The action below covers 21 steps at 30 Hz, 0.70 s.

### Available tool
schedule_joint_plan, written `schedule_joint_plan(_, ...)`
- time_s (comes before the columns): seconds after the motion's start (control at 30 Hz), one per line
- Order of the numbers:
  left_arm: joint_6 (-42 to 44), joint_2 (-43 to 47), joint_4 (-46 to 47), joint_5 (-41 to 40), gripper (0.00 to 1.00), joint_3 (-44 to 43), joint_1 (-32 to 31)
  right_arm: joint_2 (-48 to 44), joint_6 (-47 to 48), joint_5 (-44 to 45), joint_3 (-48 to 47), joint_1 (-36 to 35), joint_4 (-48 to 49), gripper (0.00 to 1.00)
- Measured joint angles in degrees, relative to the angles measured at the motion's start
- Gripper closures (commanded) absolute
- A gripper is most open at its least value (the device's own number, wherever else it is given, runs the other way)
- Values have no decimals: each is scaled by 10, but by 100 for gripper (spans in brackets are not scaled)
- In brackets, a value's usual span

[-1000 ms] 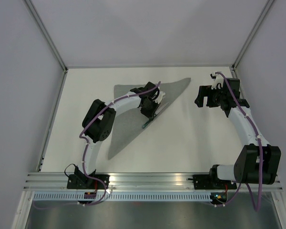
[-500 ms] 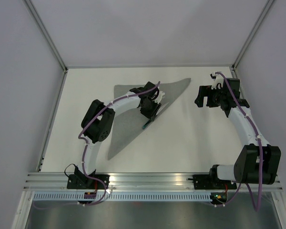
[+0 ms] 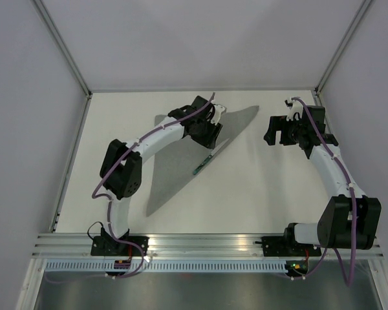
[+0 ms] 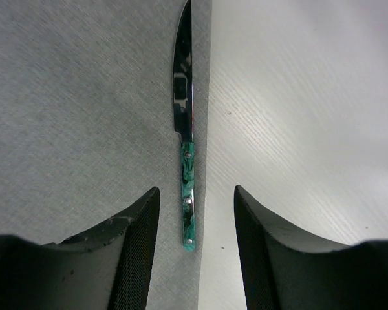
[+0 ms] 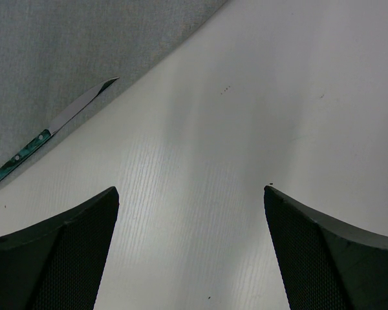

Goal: Fold the napkin, place the utensils inside, and roll it up
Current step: Place the utensil onto the napkin, then fold the napkin

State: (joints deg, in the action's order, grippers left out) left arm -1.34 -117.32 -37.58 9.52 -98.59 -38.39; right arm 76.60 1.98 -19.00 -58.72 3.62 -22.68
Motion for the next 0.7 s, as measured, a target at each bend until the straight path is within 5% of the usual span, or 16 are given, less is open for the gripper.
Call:
schedule_joint_plan(0.27, -48, 162, 1, -42, 42, -4, 7, 1, -3, 3, 0, -63, 0, 6)
schedule_joint_plan(0.7, -110, 481, 7, -124, 36, 61, 15, 73, 26, 97, -66, -318, 11, 8)
